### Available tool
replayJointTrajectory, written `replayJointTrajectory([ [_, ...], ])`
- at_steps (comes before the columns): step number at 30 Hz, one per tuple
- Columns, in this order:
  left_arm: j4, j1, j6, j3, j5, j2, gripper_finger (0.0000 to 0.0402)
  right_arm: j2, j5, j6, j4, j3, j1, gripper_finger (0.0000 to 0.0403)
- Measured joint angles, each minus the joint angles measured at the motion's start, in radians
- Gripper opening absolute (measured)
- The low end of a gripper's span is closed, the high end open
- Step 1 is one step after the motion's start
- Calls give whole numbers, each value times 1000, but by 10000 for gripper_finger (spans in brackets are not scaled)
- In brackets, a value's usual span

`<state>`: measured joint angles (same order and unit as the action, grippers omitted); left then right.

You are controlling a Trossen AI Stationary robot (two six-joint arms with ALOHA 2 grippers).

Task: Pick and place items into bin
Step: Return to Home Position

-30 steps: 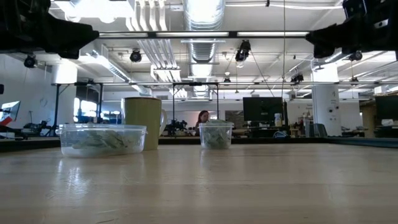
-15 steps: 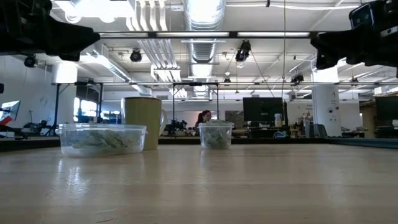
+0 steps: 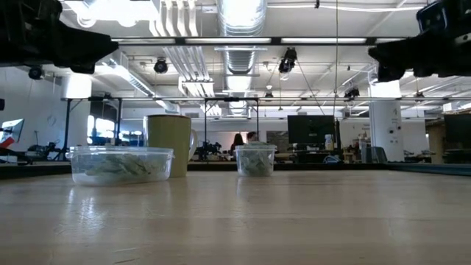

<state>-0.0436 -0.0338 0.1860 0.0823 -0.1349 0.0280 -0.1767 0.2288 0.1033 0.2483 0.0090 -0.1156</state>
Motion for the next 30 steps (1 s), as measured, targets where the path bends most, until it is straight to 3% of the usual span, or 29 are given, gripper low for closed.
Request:
replayJointTrajectory([
  [5,1,0,0,-5,0,0,144,-1,-99,-37,-130,0,-14,80],
  [15,9,0,1,-22,-1,0,144,0,-99,-56,-209,0,-12,85],
  [22,-1,0,1,-18,-1,0,144,3,-98,4,-133,0,29,74],
  [30,0,0,2,-15,-1,0,144,120,-94,28,-159,0,36,77],
])
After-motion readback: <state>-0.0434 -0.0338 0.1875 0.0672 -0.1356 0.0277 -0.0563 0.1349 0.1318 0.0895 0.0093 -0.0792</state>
